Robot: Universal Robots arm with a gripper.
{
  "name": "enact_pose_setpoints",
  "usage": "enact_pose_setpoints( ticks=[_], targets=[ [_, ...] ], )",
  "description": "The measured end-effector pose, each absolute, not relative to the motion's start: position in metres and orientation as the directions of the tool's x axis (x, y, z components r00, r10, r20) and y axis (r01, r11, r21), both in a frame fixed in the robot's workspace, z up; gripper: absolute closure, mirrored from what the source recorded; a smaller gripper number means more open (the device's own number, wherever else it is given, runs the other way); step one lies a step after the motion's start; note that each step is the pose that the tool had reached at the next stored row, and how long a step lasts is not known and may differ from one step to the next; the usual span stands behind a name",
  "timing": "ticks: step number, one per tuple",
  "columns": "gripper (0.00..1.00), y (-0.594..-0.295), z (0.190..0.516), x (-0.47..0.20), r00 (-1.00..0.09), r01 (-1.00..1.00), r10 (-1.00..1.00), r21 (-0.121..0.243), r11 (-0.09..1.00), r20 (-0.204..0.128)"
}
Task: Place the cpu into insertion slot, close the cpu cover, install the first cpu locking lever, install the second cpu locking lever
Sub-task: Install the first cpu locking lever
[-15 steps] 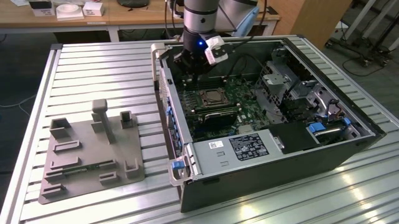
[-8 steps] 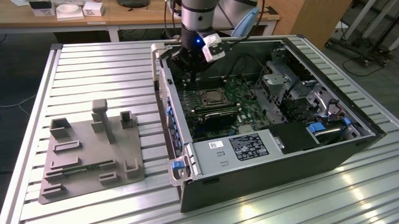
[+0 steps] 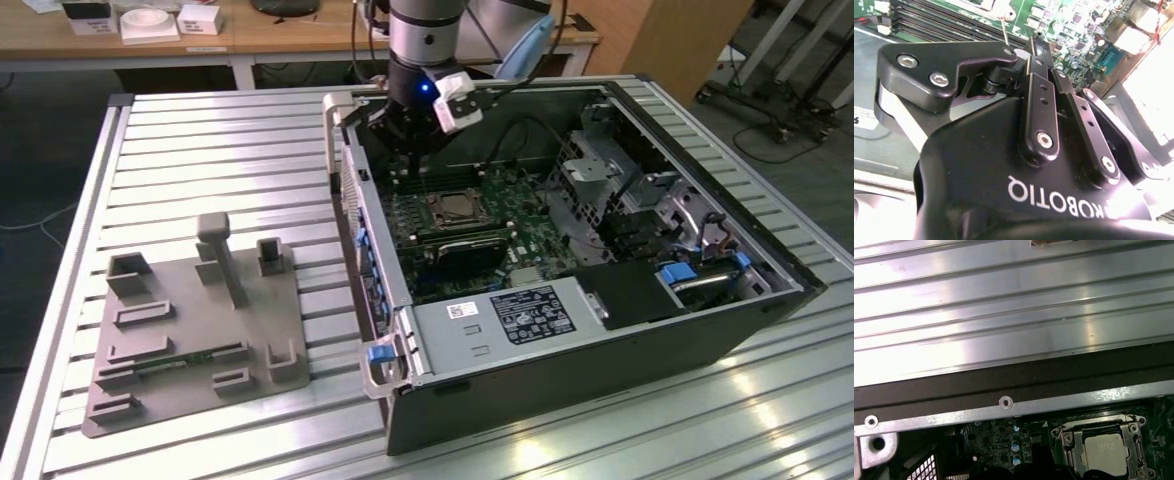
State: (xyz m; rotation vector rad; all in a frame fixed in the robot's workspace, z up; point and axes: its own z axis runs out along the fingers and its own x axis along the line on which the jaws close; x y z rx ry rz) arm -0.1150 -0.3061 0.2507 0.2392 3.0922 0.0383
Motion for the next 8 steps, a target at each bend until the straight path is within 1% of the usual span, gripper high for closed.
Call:
enact_pose_setpoints(
  ticks=[8],
  targets=[
    [0.90,-0.3027,0.2507,-0.1062,-0.988,0.152,0.153,0.028,0.988,-0.038]
  ],
)
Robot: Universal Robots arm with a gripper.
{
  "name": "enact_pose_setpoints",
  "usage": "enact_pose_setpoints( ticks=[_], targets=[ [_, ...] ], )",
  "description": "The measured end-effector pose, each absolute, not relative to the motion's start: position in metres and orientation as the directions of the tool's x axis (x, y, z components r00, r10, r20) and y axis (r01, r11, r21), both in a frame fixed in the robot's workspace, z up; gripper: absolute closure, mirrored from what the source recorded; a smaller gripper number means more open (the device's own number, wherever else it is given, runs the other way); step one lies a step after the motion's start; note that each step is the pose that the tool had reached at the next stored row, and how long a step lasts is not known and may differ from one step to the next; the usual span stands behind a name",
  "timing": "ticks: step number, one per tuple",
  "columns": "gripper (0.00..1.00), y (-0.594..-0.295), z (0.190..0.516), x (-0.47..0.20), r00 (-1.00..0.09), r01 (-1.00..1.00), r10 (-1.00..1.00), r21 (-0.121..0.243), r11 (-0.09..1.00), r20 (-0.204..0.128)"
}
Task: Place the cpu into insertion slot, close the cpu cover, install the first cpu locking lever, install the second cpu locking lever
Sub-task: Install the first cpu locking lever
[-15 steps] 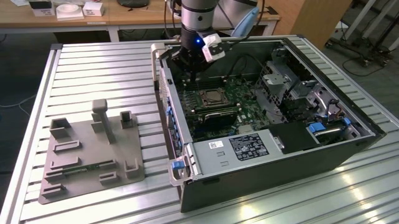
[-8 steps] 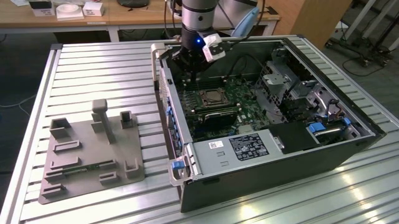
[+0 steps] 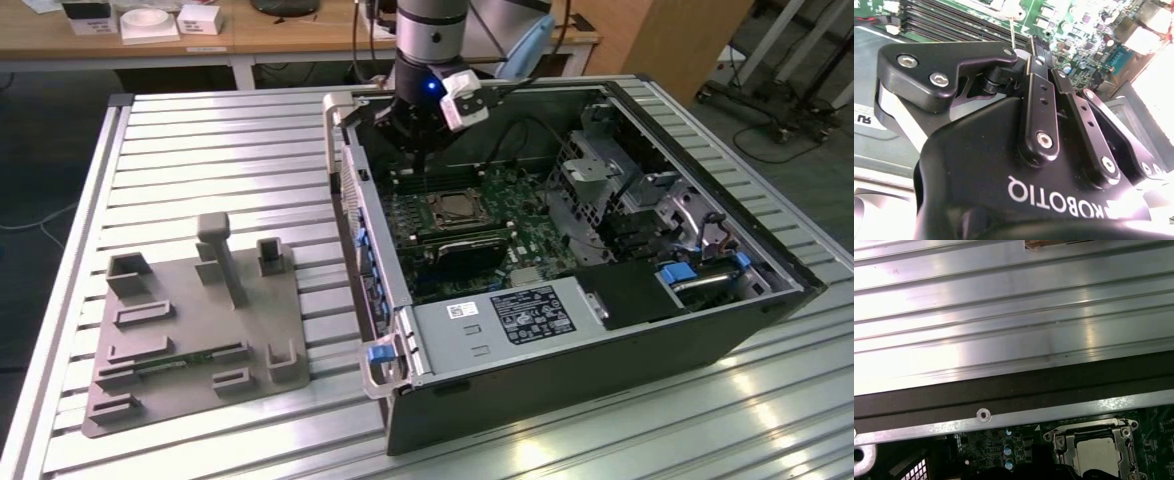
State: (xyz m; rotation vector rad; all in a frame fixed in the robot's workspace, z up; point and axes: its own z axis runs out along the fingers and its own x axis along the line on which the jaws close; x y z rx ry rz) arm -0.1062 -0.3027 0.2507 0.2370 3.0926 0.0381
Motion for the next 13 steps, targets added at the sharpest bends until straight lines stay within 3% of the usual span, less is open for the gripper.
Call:
enact_pose_setpoints(
  ticks=[13],
  targets=[
    [0.90,-0.302,0.248,-0.092,-0.990,0.137,0.138,0.028,0.990,-0.038]
  ],
)
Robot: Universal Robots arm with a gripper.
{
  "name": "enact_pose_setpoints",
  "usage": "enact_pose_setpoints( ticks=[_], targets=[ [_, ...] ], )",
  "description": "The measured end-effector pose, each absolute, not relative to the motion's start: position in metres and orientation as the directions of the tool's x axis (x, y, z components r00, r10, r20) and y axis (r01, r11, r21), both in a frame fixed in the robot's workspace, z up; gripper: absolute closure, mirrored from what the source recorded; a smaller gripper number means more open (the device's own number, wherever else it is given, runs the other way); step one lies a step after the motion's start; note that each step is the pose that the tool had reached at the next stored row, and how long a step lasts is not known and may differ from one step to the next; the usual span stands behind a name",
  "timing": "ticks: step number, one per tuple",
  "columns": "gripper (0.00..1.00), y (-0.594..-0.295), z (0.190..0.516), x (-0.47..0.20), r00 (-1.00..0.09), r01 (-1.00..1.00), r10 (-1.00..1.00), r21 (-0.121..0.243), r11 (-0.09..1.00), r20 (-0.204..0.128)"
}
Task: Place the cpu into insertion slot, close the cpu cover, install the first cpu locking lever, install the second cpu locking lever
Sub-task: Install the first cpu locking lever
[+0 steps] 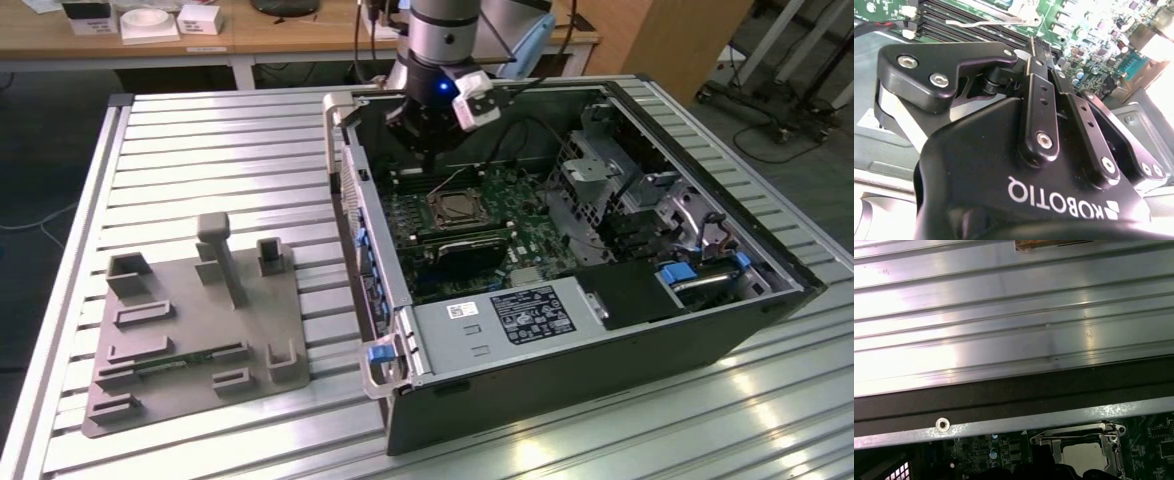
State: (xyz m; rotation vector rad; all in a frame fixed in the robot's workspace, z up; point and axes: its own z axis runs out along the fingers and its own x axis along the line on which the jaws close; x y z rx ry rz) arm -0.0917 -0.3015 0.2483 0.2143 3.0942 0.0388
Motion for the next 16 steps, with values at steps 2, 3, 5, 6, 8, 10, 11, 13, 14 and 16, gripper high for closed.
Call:
enact_pose_setpoints(
  ticks=[2,3,5,6,8,10,11,13,14,16],
  targets=[
    [0.90,-0.302,0.247,-0.091,-0.992,0.122,0.123,0.028,0.992,-0.038],
    [0.90,-0.302,0.247,-0.090,-0.993,0.115,0.116,0.028,0.993,-0.038],
    [0.90,-0.302,0.246,-0.089,-0.994,0.102,0.103,0.028,0.994,-0.038],
    [0.90,-0.302,0.245,-0.088,-0.994,0.098,0.099,0.027,0.995,-0.038],
    [0.90,-0.302,0.244,-0.086,-0.995,0.091,0.092,0.028,0.995,-0.038],
    [0.90,-0.302,0.243,-0.083,-0.996,0.086,0.087,0.028,0.996,-0.038],
    [0.90,-0.302,0.242,-0.081,-0.996,0.083,0.084,0.028,0.996,-0.038],
    [0.90,-0.302,0.241,-0.078,-0.996,0.078,0.079,0.028,0.997,-0.038],
    [0.90,-0.302,0.240,-0.076,-0.996,0.074,0.075,0.028,0.997,-0.038],
    [0.90,-0.302,0.239,-0.075,-0.997,0.061,0.062,0.028,0.998,-0.038]
  ],
)
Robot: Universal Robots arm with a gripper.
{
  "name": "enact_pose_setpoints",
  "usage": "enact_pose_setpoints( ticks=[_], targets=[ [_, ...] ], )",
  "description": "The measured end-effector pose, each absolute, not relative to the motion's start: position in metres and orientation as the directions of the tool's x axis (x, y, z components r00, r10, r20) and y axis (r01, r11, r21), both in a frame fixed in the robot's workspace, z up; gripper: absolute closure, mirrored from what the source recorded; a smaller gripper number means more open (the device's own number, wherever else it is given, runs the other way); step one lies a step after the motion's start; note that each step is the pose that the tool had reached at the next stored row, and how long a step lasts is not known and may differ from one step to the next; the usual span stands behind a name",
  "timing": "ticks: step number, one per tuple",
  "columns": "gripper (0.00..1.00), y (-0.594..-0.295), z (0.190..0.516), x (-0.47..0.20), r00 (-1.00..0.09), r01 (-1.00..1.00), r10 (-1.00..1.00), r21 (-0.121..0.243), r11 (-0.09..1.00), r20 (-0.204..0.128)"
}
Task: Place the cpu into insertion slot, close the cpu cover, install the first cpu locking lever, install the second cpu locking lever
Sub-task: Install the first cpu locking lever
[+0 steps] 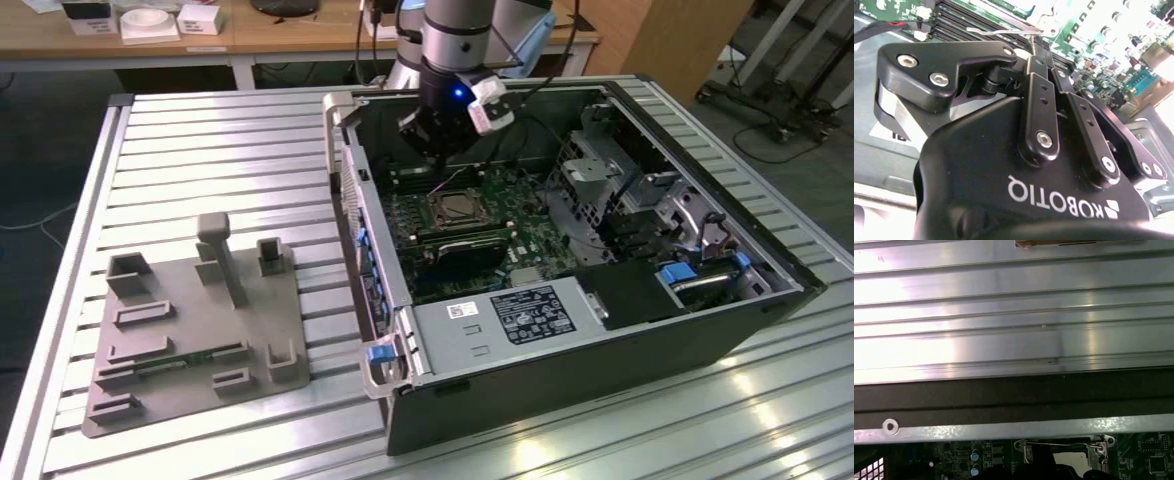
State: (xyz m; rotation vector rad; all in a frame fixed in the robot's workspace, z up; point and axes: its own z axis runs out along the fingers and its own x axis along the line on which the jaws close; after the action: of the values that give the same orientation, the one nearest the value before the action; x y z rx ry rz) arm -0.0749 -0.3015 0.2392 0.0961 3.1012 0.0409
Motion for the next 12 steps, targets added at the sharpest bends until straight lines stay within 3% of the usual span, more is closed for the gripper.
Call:
enact_pose_setpoints(
  ticks=[12],
  targets=[
    [0.90,-0.302,0.234,-0.063,-0.999,0.043,0.043,0.027,0.999,-0.022]
  ],
)
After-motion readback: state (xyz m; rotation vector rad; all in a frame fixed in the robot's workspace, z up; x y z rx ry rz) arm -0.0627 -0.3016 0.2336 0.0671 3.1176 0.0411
